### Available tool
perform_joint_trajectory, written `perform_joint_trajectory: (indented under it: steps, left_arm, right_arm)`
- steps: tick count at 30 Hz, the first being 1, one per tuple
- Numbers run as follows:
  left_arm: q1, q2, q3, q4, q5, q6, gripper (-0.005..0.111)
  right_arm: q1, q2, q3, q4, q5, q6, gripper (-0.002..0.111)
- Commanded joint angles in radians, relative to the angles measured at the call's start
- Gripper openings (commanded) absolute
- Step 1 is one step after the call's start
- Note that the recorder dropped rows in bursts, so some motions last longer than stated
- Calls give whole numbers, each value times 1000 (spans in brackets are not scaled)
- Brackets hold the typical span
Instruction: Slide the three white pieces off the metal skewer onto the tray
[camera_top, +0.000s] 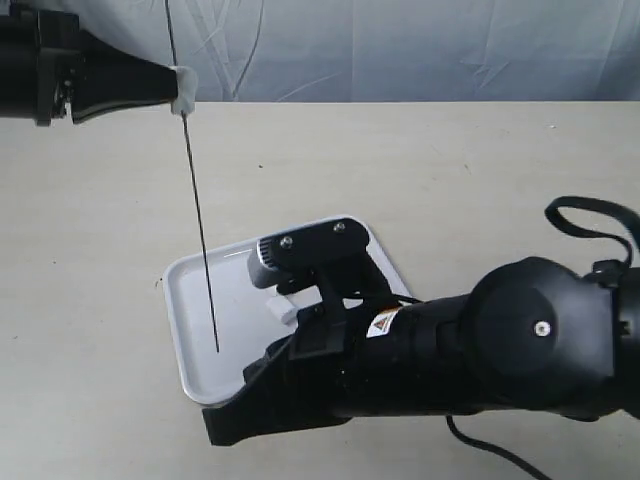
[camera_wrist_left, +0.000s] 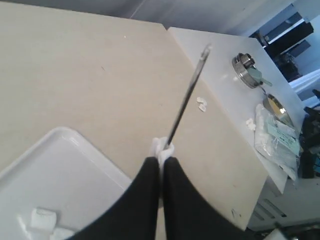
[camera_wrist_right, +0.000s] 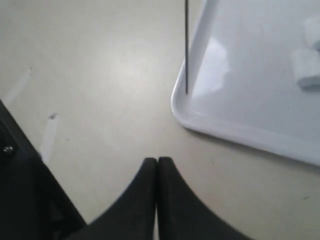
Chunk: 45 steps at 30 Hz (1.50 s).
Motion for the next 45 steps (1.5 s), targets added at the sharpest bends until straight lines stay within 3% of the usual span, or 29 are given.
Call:
perform_joint_trajectory:
  steps: [1, 6, 8, 12, 14, 18, 26, 30, 36, 45]
  left_arm:
    - [-2, -2, 69, -3, -70, -5, 0]
    - [-2, -2, 120, -36, -130, -5, 0]
    - [-2, -2, 125, -34, -130, -5, 0]
    - [-7, -2, 147, -74, -130, -5, 0]
    - [-43, -2, 163, -85, -130, -3, 0]
    - [-133, -2, 173, -157, -130, 5, 0]
    - [-140, -2, 173, -156, -130, 3, 0]
    - [-140, -2, 173, -156, -130, 5, 0]
    - [-140, -2, 173, -154, -130, 5, 0]
    - [-140, -2, 173, -154, -130, 5, 0]
  right_arm:
    - [-3, -87, -3, -2, -64, -3, 12]
    - [-3, -110, -3, 25, -103, 1, 61]
    - [-3, -110, -5, 33, -110, 1, 68]
    - [-3, -110, -29, 33, -118, 1, 57]
    - [-3, -110, -58, 33, -118, 1, 52]
    - [-3, -82, -83, 27, -123, -1, 52]
    - [-3, -64, -83, 27, -150, -3, 52]
    - [-3, -64, -83, 29, -148, -3, 34]
    - [-3, -64, -83, 29, -148, -3, -1]
    - [-3, -64, -83, 27, -148, -3, -1]
